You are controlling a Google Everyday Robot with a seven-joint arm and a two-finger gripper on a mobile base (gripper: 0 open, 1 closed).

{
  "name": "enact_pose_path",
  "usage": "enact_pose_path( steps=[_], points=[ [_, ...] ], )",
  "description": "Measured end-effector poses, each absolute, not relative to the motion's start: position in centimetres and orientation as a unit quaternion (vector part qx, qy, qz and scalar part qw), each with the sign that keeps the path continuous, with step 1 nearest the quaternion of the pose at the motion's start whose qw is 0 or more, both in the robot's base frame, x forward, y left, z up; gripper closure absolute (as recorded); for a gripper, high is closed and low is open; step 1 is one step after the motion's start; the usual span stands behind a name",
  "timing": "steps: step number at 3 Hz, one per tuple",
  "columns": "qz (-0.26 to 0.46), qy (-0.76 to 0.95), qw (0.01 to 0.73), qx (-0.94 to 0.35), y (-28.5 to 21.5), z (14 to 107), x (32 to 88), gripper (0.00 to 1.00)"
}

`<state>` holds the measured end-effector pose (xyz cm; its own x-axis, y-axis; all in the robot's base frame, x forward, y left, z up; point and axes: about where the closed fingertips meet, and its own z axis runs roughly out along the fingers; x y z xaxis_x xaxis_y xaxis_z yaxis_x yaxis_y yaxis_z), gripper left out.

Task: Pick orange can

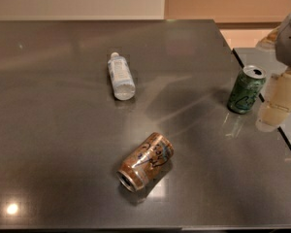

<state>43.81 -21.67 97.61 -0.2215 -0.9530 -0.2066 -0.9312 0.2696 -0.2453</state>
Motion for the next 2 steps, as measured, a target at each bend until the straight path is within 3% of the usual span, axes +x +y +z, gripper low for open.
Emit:
enact_pose_path(
  steps=[2],
  points=[
    [-0.015,0.758,0.166,-0.631,-20.1,98.3,43.8,0.0]
  ],
)
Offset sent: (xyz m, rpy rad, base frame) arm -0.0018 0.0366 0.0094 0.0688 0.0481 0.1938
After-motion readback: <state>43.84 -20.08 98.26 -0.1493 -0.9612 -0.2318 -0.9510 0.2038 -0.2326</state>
